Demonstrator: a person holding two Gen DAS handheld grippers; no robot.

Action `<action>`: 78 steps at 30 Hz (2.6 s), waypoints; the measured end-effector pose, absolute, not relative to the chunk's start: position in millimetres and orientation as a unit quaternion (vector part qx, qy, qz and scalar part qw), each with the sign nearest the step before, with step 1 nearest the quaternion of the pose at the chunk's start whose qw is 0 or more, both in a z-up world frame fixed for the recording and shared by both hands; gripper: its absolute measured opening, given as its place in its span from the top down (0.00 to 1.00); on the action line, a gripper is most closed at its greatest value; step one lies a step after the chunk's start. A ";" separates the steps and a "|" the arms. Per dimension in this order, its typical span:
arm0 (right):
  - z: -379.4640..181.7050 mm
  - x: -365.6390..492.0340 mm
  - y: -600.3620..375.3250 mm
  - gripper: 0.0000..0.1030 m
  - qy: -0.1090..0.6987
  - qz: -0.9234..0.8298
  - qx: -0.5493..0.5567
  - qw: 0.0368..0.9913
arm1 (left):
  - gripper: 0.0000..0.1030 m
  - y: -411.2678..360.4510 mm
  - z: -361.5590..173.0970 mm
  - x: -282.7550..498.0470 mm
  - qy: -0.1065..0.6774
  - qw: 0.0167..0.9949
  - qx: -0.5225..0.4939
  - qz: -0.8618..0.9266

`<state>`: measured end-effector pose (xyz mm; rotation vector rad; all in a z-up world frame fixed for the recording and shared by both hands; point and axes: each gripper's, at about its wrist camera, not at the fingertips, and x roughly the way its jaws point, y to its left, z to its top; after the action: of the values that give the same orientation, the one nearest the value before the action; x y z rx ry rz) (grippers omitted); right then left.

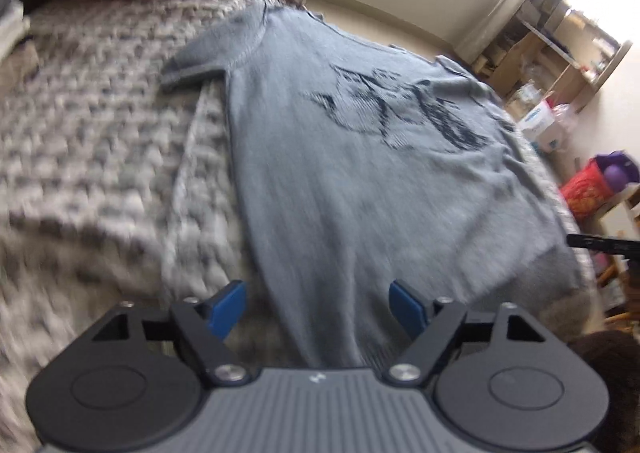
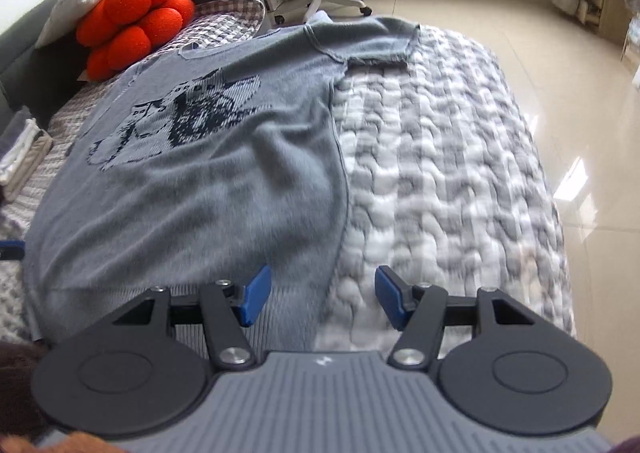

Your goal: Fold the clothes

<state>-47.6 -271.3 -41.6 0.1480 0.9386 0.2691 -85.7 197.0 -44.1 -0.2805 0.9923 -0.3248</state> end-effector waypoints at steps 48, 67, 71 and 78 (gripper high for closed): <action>-21.1 -115.4 -280.5 0.95 0.505 0.219 0.133 0.824 | 0.97 231.4 -56.4 -157.4 0.455 0.832 -0.236 -0.211; -36.4 -72.2 -299.3 0.50 0.490 0.238 0.129 0.829 | 0.65 227.0 -48.5 -119.9 0.467 0.855 -0.136 -0.178; -33.0 -56.1 -304.6 0.50 0.475 0.229 0.135 0.839 | 0.61 224.3 -34.8 -97.1 0.445 0.867 -0.137 -0.177; -33.6 -24.6 -322.8 0.50 0.461 0.209 0.165 0.846 | 0.60 201.9 -20.4 -55.0 0.422 0.877 -0.138 -0.183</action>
<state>-24.6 -322.8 -33.6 0.3479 0.9725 0.4406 -55.0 201.9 -20.4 -0.2870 0.8806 -0.3807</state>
